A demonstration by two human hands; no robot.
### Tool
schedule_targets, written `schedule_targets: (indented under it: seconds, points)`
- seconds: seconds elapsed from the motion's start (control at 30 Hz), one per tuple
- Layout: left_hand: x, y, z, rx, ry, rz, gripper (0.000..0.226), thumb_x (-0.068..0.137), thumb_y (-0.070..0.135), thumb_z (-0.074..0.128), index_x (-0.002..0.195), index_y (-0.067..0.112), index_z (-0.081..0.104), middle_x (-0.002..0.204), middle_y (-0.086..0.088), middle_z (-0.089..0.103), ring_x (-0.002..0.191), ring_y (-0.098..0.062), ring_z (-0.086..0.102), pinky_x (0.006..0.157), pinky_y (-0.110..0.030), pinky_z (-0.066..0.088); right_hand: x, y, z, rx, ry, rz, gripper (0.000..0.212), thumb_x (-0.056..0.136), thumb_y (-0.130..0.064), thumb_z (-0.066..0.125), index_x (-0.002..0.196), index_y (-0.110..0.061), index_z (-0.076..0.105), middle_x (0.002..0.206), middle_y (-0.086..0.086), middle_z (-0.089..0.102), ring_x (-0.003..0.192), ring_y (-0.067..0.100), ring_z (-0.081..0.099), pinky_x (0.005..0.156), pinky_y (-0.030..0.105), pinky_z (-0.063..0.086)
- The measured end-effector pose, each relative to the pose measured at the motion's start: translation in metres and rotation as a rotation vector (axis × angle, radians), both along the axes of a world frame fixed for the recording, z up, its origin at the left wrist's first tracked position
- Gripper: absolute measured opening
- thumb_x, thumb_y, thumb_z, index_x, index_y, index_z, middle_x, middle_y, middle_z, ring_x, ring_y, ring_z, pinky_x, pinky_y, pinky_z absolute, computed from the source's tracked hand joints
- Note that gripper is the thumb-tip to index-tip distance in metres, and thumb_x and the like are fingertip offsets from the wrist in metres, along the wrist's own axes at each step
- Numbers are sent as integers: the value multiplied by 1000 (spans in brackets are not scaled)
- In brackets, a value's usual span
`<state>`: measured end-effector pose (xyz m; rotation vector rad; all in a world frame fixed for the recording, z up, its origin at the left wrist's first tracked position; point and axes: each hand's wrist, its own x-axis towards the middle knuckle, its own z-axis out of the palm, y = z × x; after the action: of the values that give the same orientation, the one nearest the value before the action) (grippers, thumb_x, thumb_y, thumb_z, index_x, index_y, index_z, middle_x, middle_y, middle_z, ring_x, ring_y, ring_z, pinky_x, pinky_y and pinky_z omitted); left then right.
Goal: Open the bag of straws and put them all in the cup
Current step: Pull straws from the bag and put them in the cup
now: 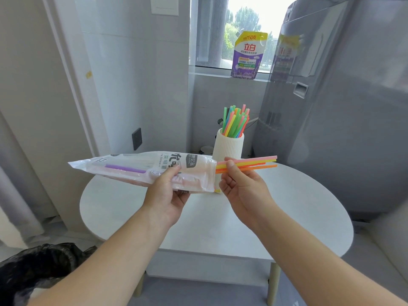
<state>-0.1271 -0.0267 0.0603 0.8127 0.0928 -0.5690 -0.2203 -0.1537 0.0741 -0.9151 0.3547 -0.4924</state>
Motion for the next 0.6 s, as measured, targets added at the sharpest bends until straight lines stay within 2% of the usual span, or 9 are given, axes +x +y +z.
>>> schedule_targets:
  seconds: [0.2, 0.33, 0.47, 0.6]
  points:
    - [-2, 0, 1, -13, 23, -5, 13, 95, 10, 65, 106, 18, 68, 81, 0, 79, 66, -12, 75, 53, -24, 59, 5, -4, 3, -286, 119, -113, 22, 98, -26, 62, 108, -8, 70, 83, 0, 73, 75, 11, 68, 80, 29, 54]
    - [-1, 1, 1, -45, 57, 5, 13, 94, 12, 66, 106, 18, 67, 78, 0, 79, 65, -12, 75, 56, -25, 61, 2, -16, 19, -367, 28, -170, 13, 100, -19, 59, 99, -9, 67, 81, 3, 75, 79, 15, 73, 80, 32, 58]
    - [4, 4, 3, -99, 82, 51, 11, 95, 12, 65, 104, 17, 66, 82, -1, 80, 72, -14, 77, 67, -27, 63, -6, -33, 43, -469, -40, -219, 13, 101, -14, 56, 97, -7, 66, 78, 3, 76, 79, 18, 75, 77, 31, 60]
    - [10, 8, 2, -131, 104, 93, 12, 94, 12, 65, 106, 17, 66, 83, -2, 80, 72, -14, 77, 67, -27, 63, -19, -47, 71, -599, -53, -312, 13, 101, -12, 56, 93, -7, 65, 70, -1, 74, 76, 17, 75, 78, 33, 61]
